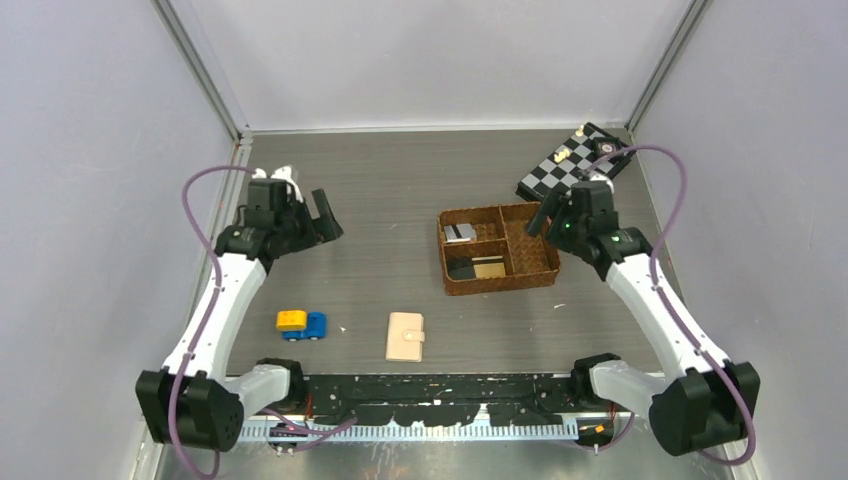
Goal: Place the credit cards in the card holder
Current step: Reset both arms
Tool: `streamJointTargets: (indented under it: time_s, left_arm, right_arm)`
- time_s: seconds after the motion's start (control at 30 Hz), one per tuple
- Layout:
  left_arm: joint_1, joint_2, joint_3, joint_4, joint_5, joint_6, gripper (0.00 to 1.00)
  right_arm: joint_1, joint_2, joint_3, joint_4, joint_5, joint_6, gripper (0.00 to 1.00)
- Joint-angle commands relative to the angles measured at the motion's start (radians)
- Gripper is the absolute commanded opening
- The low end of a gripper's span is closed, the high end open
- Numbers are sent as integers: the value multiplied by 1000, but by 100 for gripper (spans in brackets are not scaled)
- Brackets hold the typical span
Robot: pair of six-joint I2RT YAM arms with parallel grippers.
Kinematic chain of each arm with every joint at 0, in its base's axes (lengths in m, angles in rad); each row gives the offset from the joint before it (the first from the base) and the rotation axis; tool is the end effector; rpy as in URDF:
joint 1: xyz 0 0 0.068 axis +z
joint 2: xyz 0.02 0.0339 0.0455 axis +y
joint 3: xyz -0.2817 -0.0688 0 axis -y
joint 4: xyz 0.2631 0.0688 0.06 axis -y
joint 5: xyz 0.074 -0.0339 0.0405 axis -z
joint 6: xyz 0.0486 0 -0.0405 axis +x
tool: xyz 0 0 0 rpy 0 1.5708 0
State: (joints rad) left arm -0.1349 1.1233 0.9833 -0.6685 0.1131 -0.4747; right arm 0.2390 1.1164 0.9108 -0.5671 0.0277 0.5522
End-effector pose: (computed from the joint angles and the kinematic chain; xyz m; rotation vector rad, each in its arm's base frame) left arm 0.2484 -0.0393 0.3017 -0.3542 2.3884 -0.4207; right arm 0.2470 0.0588 0.2861 0.3835 2.3401 0.3550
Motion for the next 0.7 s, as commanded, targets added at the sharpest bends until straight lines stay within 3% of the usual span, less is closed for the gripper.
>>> streamJointTargets:
  time_s: [0.0,0.1,0.4,0.67]
  left_arm:
    - [11,-104,123,-67,-83,154,92]
    - [0,-162,119,-48,-130,197,91]
    - [-15,-435,-61,92,-215,257,100]
    - [-15,-457,-77,96,-227,262,100]
  right_arm:
    - [-49,-127,73,-2,139,-104,85]
    - [-49,-247,36,83,220,-151,85]
    - [-50,-484,-167,276,321,-245,85]
    - [-49,-524,-217,304,321,-232,85]
